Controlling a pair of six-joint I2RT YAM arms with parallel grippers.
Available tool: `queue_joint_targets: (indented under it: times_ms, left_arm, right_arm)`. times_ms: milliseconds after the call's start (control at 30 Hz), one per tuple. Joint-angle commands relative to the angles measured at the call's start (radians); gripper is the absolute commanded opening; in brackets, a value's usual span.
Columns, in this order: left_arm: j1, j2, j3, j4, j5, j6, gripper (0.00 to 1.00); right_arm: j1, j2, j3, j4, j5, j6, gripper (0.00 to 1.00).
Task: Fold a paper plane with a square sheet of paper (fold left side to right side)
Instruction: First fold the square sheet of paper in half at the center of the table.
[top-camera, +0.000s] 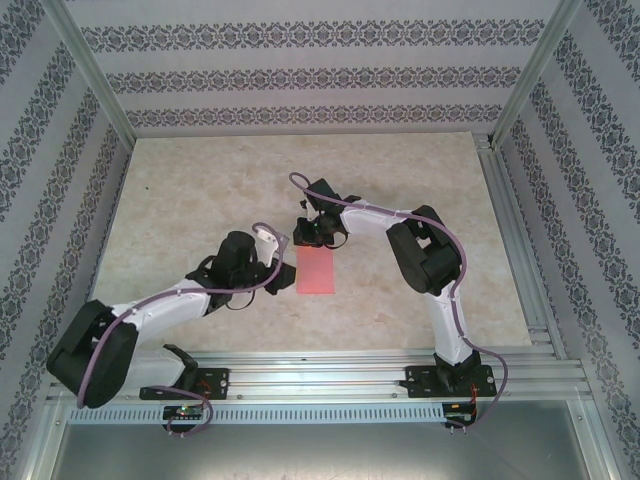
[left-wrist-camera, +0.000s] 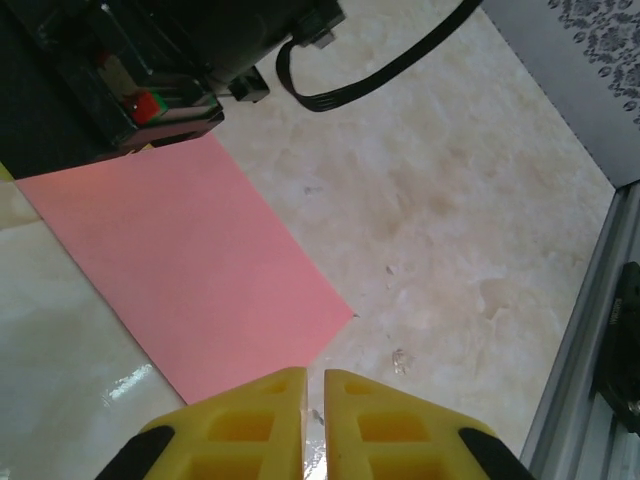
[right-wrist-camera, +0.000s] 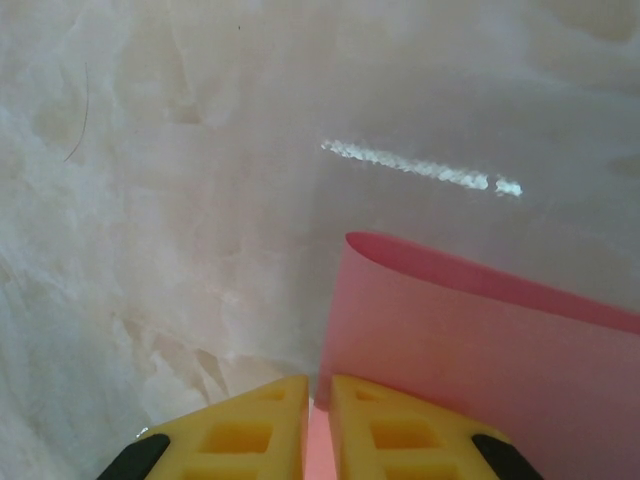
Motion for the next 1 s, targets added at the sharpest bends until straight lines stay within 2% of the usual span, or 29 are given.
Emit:
queue_joint_targets:
  times_ms: [0, 233, 467, 800, 967]
  left_arm:
    - [0.011, 0.128, 0.051, 0.04, 0.071, 0.066, 0.13]
    - [0.019, 0.324, 0.106, 0.167, 0.143, 0.062, 0.1]
    - [0.021, 0.424, 0.076, 0.201, 0.152, 0.045, 0.08]
    - [0.006, 0.348, -0.114, 0.273, 0.144, -0.044, 0.07]
    - [0.001, 0.207, -0.134, 0.209, 0.141, -0.055, 0.08]
  right_arm:
    - [-0.007, 0.044, 0.002, -0.056, 0.046, -0.021, 0.15]
    - [-0.005, 0.051, 0.003, -0.059, 0.04, -0.022, 0.15]
    - [-0.004, 0.049, 0.006, -0.064, 0.042, -0.027, 0.15]
    - [-0.003, 0.047, 0.008, -0.061, 0.041, -0.024, 0.15]
    - [-0.007, 0.033, 0.029, -0.059, 0.029, -0.024, 0.16]
